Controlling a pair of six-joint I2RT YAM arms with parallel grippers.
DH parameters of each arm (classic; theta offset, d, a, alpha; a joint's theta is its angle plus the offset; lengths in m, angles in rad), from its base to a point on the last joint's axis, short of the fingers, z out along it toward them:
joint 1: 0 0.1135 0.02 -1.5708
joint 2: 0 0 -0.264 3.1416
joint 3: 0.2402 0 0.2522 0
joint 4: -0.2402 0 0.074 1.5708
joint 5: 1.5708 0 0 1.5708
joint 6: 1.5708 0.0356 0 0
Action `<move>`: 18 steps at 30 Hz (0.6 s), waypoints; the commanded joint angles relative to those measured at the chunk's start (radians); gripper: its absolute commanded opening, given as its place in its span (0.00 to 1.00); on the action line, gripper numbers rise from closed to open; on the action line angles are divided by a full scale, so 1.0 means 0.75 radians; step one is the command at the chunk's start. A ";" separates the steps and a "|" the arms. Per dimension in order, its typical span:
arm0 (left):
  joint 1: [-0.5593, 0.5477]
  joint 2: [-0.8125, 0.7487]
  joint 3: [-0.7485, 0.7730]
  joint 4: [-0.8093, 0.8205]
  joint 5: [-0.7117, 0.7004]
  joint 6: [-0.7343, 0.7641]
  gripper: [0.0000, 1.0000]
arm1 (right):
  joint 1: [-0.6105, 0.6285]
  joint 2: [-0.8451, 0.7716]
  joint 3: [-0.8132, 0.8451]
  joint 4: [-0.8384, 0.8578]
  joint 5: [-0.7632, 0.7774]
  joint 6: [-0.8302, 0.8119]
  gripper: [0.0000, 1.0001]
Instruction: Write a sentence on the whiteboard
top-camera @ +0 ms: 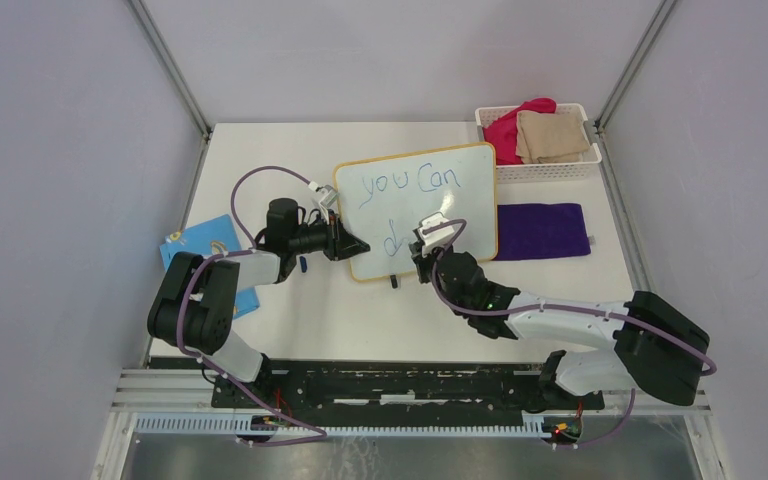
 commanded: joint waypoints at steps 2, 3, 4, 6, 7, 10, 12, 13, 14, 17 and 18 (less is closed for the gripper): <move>-0.033 0.048 -0.011 -0.187 -0.136 0.122 0.02 | -0.008 -0.038 0.025 0.068 0.036 -0.027 0.00; -0.033 0.047 -0.011 -0.186 -0.136 0.122 0.02 | -0.009 -0.034 0.029 0.069 0.036 -0.027 0.00; -0.033 0.047 -0.011 -0.186 -0.136 0.122 0.02 | -0.010 -0.031 0.037 0.070 0.031 -0.029 0.00; -0.032 0.049 -0.012 -0.187 -0.136 0.122 0.02 | -0.012 -0.015 0.054 0.066 0.026 -0.032 0.00; -0.033 0.048 -0.011 -0.188 -0.137 0.122 0.02 | -0.014 -0.007 0.058 0.064 0.027 -0.033 0.00; -0.033 0.049 -0.010 -0.188 -0.139 0.122 0.02 | -0.019 0.012 0.065 0.065 0.016 -0.031 0.00; -0.033 0.049 -0.010 -0.188 -0.140 0.122 0.02 | -0.018 0.020 0.065 0.066 0.006 -0.026 0.00; -0.033 0.050 -0.011 -0.188 -0.138 0.122 0.02 | -0.017 0.024 0.064 0.064 -0.001 -0.022 0.00; -0.033 0.050 -0.009 -0.189 -0.138 0.122 0.02 | -0.017 0.030 0.063 0.060 -0.006 -0.017 0.00; -0.033 0.050 -0.009 -0.188 -0.137 0.122 0.02 | -0.017 0.039 0.052 0.054 -0.020 -0.005 0.00; -0.033 0.051 -0.011 -0.188 -0.138 0.122 0.02 | -0.018 0.039 0.045 0.051 -0.022 -0.003 0.00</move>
